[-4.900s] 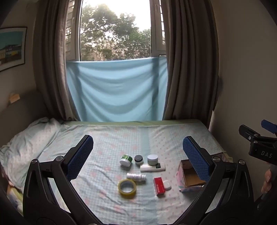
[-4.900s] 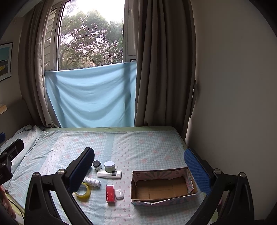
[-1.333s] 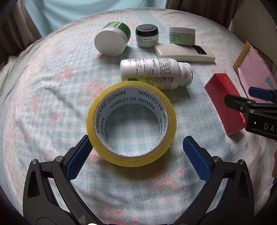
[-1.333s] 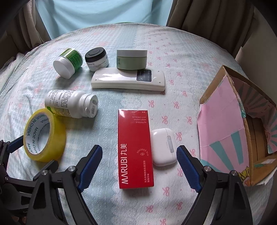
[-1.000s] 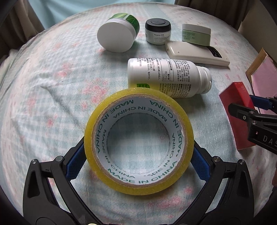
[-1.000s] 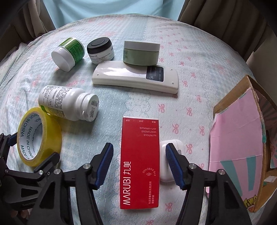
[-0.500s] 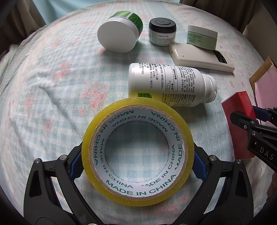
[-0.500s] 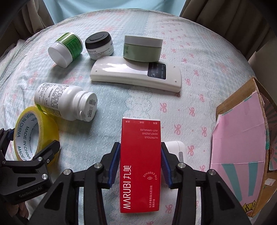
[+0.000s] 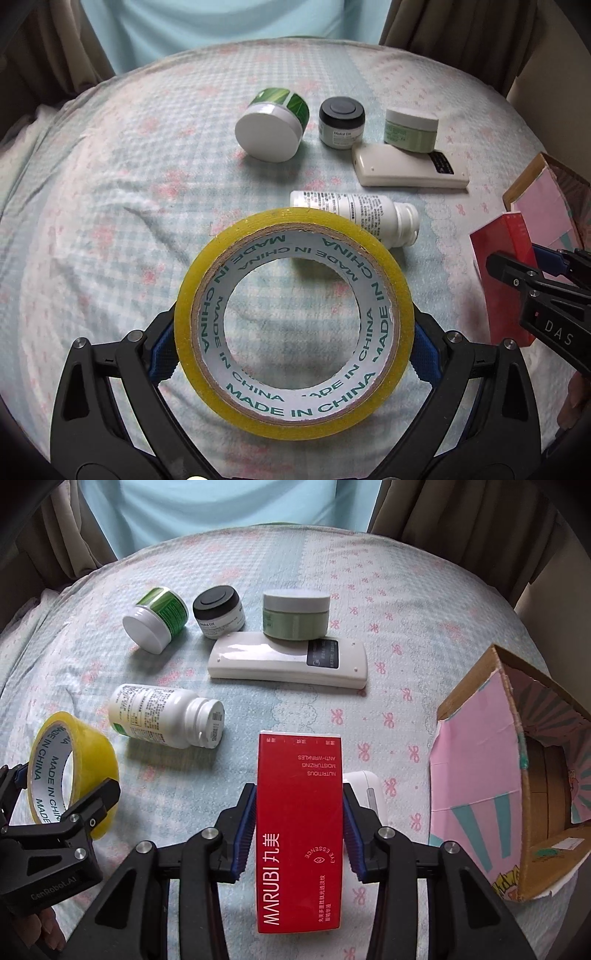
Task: Organize rigid objects
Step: 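Carry the tape roll and red box into the cardboard box and release both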
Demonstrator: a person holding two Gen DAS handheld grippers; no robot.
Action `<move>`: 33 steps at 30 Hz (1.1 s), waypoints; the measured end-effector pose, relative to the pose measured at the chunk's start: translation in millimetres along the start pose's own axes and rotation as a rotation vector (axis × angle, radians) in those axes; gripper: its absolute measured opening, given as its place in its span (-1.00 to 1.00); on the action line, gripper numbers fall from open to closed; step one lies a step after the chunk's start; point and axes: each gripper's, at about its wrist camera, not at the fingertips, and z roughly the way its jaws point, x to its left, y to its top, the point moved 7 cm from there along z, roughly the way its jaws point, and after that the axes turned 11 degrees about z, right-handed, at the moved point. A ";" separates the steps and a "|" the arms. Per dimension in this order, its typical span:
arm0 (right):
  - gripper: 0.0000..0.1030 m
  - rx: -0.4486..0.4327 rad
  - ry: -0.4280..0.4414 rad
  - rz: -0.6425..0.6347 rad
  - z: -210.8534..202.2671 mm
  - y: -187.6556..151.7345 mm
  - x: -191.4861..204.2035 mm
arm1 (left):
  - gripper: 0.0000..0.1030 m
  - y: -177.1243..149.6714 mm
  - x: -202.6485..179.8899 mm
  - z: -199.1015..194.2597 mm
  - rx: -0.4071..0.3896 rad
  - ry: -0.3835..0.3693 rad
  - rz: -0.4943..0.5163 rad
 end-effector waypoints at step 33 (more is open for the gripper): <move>-0.23 -0.174 0.078 0.293 -249.2 82.3 -293.4 | 0.88 176.9 -277.4 -237.7 -0.226 -0.099 0.129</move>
